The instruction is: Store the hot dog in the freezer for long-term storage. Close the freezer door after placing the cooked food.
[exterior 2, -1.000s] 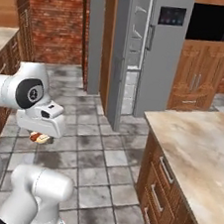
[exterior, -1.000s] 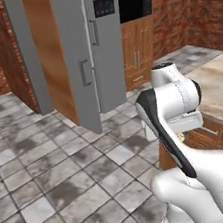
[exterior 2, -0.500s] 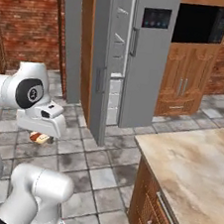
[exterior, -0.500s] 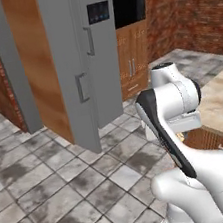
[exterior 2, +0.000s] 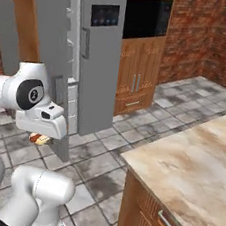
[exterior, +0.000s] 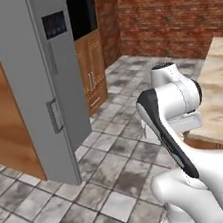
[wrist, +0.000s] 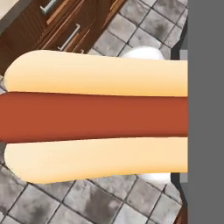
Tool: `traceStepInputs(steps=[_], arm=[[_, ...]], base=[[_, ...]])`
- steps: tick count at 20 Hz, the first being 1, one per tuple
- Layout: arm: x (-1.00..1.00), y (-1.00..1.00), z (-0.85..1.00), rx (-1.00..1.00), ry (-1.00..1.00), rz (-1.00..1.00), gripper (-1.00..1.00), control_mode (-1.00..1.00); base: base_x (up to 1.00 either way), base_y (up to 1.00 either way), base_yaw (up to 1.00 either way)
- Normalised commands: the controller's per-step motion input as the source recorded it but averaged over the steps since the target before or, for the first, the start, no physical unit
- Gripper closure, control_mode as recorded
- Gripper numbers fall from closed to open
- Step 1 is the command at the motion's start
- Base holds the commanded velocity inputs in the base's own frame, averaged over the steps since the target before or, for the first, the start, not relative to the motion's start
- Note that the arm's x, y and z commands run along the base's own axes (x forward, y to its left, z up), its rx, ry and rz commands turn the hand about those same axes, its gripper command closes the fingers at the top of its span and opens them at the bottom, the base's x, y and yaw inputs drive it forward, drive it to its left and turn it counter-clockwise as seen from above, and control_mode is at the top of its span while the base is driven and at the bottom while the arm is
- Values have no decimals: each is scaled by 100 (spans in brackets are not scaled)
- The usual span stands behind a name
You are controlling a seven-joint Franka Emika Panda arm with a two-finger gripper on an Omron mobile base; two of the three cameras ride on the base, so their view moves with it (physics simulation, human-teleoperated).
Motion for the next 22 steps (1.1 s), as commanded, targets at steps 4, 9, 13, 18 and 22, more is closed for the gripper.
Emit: traceStepInputs(steps=[4,9,13,18,22], arm=[[0,0,0,0,0,0,100,100],[0,0,0,0,0,0,100,100],[0,0,0,0,0,0,100,100],[0,0,0,0,0,0,100,100],[0,0,0,0,0,0,100,100]], base=[[42,86,-60],[26,91,-58],[30,72,-69],[45,11,-70],[29,39,-44]])
